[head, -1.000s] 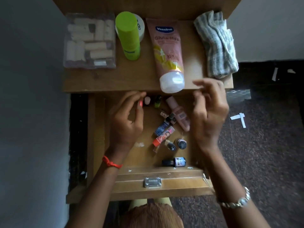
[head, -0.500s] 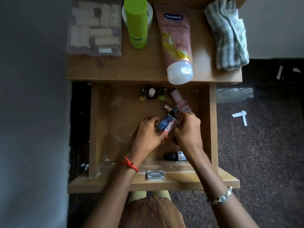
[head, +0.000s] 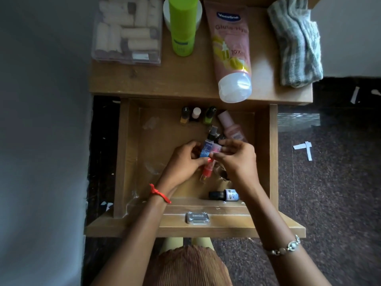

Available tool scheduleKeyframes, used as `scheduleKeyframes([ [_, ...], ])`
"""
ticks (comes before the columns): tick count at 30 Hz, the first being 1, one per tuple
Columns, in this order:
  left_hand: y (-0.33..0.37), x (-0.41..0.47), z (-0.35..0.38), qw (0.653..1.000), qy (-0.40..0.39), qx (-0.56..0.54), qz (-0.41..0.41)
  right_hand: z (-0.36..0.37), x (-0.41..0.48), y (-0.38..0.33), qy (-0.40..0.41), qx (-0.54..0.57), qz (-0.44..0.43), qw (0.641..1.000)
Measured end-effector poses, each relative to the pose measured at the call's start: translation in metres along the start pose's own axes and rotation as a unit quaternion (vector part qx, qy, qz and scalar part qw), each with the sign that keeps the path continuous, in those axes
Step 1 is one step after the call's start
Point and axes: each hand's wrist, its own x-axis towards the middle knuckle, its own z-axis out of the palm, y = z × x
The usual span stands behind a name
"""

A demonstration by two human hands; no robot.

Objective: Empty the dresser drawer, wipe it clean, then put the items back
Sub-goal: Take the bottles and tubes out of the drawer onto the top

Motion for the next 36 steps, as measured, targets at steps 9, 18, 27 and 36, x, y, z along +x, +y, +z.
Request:
scheduleKeyframes([
  [9,0.016,-0.024,-0.049,0.993,0.052,-0.093,0.041,-0.006,-0.026,-0.035,-0.111,0.111,-0.076,0.985],
  [18,0.043,-0.035,-0.079,0.974,0.157,-0.098,0.132,0.016,-0.028,-0.078,-0.121,0.143,-0.131,0.974],
  [27,0.065,-0.035,-0.107,0.929,0.302,-0.067,0.205,0.031,-0.020,-0.106,-0.186,0.220,-0.132,0.948],
  [36,0.069,-0.022,-0.132,0.900,0.376,-0.069,0.212,0.075,-0.006,-0.129,-0.071,0.138,-0.352,0.923],
])
